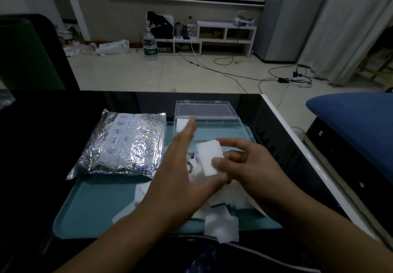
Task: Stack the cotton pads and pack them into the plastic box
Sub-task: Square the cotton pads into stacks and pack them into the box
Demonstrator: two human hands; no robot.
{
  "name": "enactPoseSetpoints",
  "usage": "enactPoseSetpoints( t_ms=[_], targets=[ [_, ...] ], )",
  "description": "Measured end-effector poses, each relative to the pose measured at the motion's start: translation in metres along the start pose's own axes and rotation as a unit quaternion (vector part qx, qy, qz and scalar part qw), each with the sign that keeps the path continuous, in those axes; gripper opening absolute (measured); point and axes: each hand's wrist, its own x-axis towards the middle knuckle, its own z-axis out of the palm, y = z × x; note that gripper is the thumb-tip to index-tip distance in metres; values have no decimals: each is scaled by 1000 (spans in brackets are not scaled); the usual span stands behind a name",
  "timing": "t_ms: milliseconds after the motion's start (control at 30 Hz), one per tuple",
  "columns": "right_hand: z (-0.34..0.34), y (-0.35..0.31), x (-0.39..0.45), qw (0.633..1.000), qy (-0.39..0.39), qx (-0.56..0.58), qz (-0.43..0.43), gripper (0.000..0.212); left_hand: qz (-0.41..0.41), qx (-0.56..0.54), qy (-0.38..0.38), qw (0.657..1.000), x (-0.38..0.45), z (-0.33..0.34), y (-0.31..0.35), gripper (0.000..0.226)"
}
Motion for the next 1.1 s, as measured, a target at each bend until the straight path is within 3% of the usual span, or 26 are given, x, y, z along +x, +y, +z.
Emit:
enactPoseSetpoints(
  t_ms=[33, 67, 133, 233, 300, 367, 433, 600, 767, 933, 1100],
  targets=[
    [1, -1, -1, 998, -8, 54, 13, 32, -86, -107, 5, 991, 2, -3, 5, 83],
    [3, -2, -2, 994, -20, 102, 24, 31, -164, -227, -11, 960, 4, -5, 8, 67],
    [11, -2, -5, 984, -43, 169, 35, 32, -260, -418, -65, 868, 9, -8, 13, 48],
    [25, -1, -9, 989, -59, 136, -6, 34, -297, -487, -60, 819, 10, -6, 16, 39],
    [28, 5, -8, 995, -17, -63, -82, 35, -312, -491, -40, 813, 9, -5, 16, 33],
    [25, 9, -10, 940, 39, -289, -174, 47, -316, -481, -27, 817, 10, -9, 15, 30],
    [17, 8, -10, 891, 21, -383, -243, 66, -310, -452, -26, 836, 10, -13, 11, 26],
    [13, 13, -7, 876, -102, -378, -281, 93, -303, -410, -49, 859, 3, -10, 13, 22],
    [21, 15, -6, 872, -95, -382, -290, 91, -288, -398, -64, 868, 2, -1, 11, 17],
    [19, 17, -5, 878, -87, -372, -289, 89, -311, -447, -71, 836, 5, -3, 15, 18],
    [19, 18, -4, 890, -73, -358, -273, 96, -338, -541, -70, 767, 10, -7, 17, 57]
  ],
)
